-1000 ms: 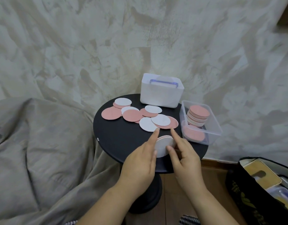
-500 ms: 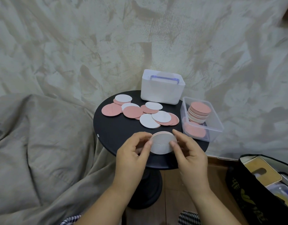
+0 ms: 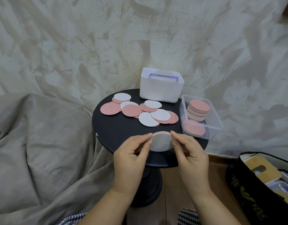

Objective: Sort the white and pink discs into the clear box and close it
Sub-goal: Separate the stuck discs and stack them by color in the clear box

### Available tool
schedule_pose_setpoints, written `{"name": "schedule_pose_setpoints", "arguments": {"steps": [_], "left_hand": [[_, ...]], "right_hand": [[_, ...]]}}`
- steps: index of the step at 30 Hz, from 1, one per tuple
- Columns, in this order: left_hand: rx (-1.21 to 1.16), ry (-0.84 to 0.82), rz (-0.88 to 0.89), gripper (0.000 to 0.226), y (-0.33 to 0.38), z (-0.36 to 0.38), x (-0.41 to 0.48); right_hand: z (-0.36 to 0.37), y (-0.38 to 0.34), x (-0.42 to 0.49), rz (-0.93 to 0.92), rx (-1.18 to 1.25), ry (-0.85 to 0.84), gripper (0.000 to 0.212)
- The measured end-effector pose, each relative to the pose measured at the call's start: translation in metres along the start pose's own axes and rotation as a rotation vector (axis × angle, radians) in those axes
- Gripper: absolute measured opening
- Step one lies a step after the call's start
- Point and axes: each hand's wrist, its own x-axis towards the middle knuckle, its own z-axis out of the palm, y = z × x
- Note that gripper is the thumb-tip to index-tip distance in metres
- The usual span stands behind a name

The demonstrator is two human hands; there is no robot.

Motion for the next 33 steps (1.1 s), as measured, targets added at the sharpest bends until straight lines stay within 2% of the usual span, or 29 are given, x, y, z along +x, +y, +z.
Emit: {"name": "schedule_pose_setpoints", "arguments": {"steps": [7, 13, 16, 18, 20, 22, 24, 27, 29, 33], "left_hand": [[0.021, 0.009, 0.060, 0.019, -0.003, 0.001, 0.000], [0.013, -0.031, -0.009, 0.022, -0.003, 0.002, 0.002], [0.030, -0.062, -0.022, 0.022, 0.000, 0.006, 0.008], [-0.005, -0.095, -0.044, 0.021, 0.005, 0.011, 0.015], [-0.007, -0.129, -0.047, 0.022, 0.011, 0.020, 0.024], [0.008, -0.196, -0.064, 0.026, 0.014, 0.032, 0.035], [0.041, -0.362, -0.109, 0.032, 0.014, 0.048, 0.047], [0.174, -0.600, -0.085, 0.056, 0.005, 0.073, 0.063], [0.183, -0.624, -0.039, 0.060, -0.001, 0.087, 0.072], [0.122, -0.641, 0.035, 0.045, -0.009, 0.103, 0.078]], "right_hand": [[-0.001, 0.001, -0.003, 0.014, 0.012, -0.001, 0.029], [-0.006, 0.001, 0.000, 0.047, 0.021, -0.063, 0.028], [-0.017, -0.001, 0.011, 0.139, 0.056, -0.124, 0.025], [-0.030, -0.002, 0.027, 0.214, 0.109, -0.164, 0.031], [-0.047, -0.001, 0.049, 0.282, 0.179, -0.148, 0.032], [-0.066, 0.003, 0.076, 0.352, 0.217, -0.086, 0.030], [-0.085, 0.009, 0.100, 0.383, 0.223, -0.026, 0.029], [-0.103, 0.022, 0.122, 0.414, 0.173, 0.021, 0.026], [-0.107, 0.033, 0.127, 0.456, 0.134, 0.004, 0.025], [-0.108, 0.047, 0.131, 0.537, 0.080, -0.119, 0.025]]}}
